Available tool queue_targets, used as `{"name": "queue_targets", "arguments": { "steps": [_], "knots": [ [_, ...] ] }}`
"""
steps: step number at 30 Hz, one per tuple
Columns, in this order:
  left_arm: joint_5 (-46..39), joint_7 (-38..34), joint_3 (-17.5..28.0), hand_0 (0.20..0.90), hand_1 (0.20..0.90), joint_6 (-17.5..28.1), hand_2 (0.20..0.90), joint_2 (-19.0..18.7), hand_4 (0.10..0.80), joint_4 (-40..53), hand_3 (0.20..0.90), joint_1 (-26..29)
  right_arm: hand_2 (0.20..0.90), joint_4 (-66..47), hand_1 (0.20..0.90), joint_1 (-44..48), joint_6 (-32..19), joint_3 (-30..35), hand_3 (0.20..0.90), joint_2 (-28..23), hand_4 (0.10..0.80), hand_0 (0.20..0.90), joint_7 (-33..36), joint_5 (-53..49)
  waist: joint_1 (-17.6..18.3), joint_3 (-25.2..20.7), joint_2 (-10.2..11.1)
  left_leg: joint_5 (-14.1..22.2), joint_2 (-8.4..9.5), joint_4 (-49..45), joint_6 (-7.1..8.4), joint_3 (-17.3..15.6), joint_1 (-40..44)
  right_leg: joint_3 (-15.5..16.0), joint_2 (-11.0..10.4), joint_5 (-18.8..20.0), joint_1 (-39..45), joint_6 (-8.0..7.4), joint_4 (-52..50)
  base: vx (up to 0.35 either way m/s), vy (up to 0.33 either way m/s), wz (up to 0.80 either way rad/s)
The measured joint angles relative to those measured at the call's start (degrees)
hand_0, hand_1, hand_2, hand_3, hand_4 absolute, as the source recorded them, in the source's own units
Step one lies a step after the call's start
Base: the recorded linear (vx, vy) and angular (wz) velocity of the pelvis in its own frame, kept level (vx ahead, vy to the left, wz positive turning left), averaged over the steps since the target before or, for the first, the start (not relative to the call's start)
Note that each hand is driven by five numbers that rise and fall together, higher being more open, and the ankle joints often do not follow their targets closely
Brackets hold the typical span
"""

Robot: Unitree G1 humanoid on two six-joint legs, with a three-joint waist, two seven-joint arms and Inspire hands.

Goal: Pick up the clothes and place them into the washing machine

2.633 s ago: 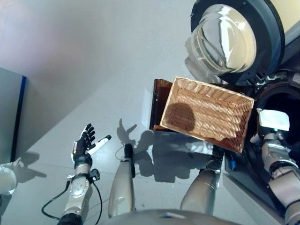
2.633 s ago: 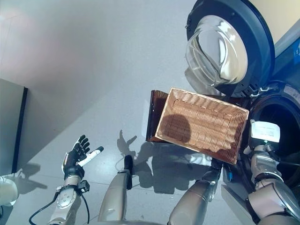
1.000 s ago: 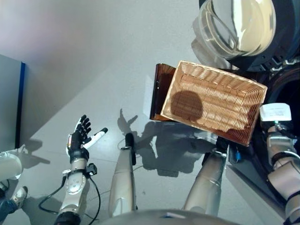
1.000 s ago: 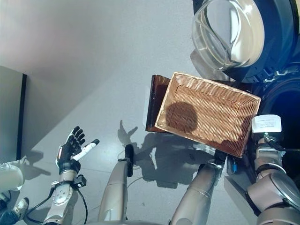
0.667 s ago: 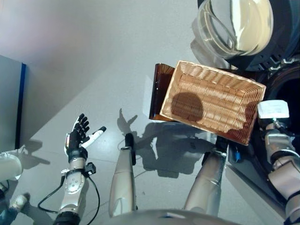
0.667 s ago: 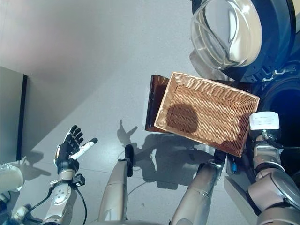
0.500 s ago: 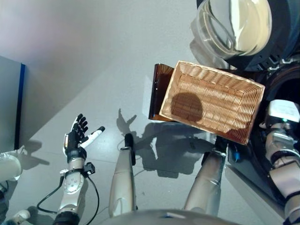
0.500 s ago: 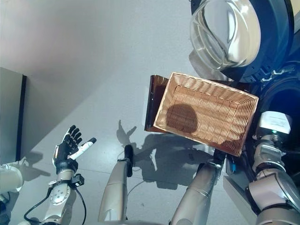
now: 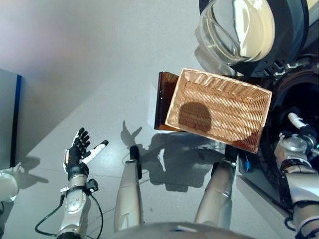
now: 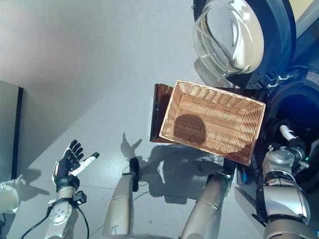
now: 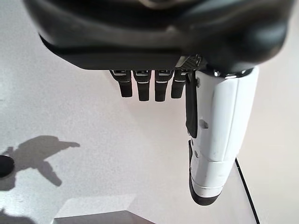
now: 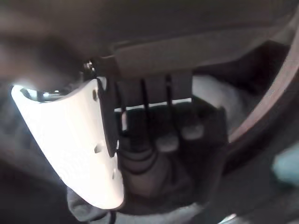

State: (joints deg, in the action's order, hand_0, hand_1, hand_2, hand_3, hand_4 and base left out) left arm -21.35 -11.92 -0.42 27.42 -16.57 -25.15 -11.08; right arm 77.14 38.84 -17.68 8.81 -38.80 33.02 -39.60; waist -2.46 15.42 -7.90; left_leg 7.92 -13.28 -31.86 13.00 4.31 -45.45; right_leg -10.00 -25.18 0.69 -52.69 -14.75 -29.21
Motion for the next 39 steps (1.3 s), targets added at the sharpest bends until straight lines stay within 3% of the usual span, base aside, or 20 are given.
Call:
{"name": "queue_targets", "arguments": {
  "steps": [3,8,16,23,36,37,38,39],
  "knots": [
    [-0.8,0.0,-0.3,0.900,0.900,-0.8,0.900,0.0,0.800,0.2,0.900,0.1,0.200,-1.5,0.200,1.3,-4.6,8.3,0.200,3.3,0.300,0.200,-5.0,-17.8,0.0,-0.1,-0.1,0.1,0.15,0.1,-0.12,-0.7,0.1,-0.5,-0.2,0.1,0.0,0.08,0.6,0.045,0.025,-0.03],
    [-2.0,0.0,-0.9,0.900,0.900,-1.1,0.900,0.0,0.800,0.4,0.900,0.1,0.200,-2.3,0.200,2.7,-8.8,15.1,0.200,4.0,0.300,0.200,-6.7,-30.2,-1.1,-0.6,-1.2,0.1,1.17,0.8,-0.14,-1.8,1.6,-1.3,-1.5,0.3,0.2,-0.11,0.9,0.055,0.023,0.03],
    [-3.1,0.0,-0.9,0.900,0.900,-2.2,0.900,0.0,0.800,0.5,0.900,0.0,0.200,-4.4,0.200,5.3,-12.5,21.0,0.200,-0.3,0.300,0.200,-3.9,-33.2,-1.8,-0.9,-3.6,0.0,1.81,2.1,-0.09,-2.5,4.1,-1.8,-2.4,-0.1,1.5,-0.13,0.5,0.018,0.001,-0.01],
    [-3.5,0.0,-0.9,0.900,0.900,-2.5,0.900,-0.2,0.800,0.5,0.900,0.0,0.200,-4.0,0.200,5.3,-13.8,24.5,0.200,-10.0,0.300,0.200,-1.5,-34.2,-1.2,-0.8,-4.1,0.1,2.07,2.3,-0.20,-3.0,4.4,-2.1,-2.5,-0.2,1.9,-0.09,1.5,0.027,0.006,0.00],
    [-4.1,0.1,-0.9,0.900,0.900,-2.6,0.900,-0.2,0.800,0.5,0.900,0.2,0.200,-3.7,0.200,5.3,-14.8,25.1,0.200,-10.5,0.300,0.200,1.0,-34.0,-1.3,-0.4,-3.9,0.6,1.52,3.0,-0.16,-3.9,5.9,-2.5,-2.2,-0.7,2.2,-0.07,1.5,0.007,-0.004,-0.02],
    [-4.1,0.0,-0.9,0.900,0.900,-2.6,0.900,-0.2,0.800,0.5,0.900,0.2,0.252,-3.7,0.252,5.3,-14.8,24.9,0.252,-10.3,0.337,0.252,1.0,-34.0,-1.3,-0.4,-3.9,0.7,1.30,3.0,-0.18,-4.0,5.9,-2.5,-2.0,-0.7,2.3,-0.04,1.5,0.024,-0.014,-0.06],
    [-4.1,0.0,-0.9,0.900,0.900,-2.6,0.900,-0.2,0.800,0.5,0.900,0.2,0.639,-3.7,0.639,5.3,-14.8,24.9,0.639,-10.2,0.614,0.639,1.0,-34.1,-1.3,-0.3,-3.8,0.7,1.11,3.0,-0.19,-4.0,5.9,-2.4,-1.8,-0.7,2.3,-0.07,1.5,-0.002,-0.004,-0.06],
    [-4.1,0.0,-0.9,0.900,0.900,-2.6,0.900,-0.2,0.800,0.5,0.900,0.2,0.900,-3.7,0.900,5.3,-14.9,24.9,0.900,-9.9,0.800,0.900,0.8,-34.1,-1.3,-0.3,-3.8,0.7,1.02,3.1,-0.19,-3.9,5.9,-2.3,-1.7,-0.7,2.3,-0.07,1.4,-0.029,0.002,-0.05]
  ]
}}
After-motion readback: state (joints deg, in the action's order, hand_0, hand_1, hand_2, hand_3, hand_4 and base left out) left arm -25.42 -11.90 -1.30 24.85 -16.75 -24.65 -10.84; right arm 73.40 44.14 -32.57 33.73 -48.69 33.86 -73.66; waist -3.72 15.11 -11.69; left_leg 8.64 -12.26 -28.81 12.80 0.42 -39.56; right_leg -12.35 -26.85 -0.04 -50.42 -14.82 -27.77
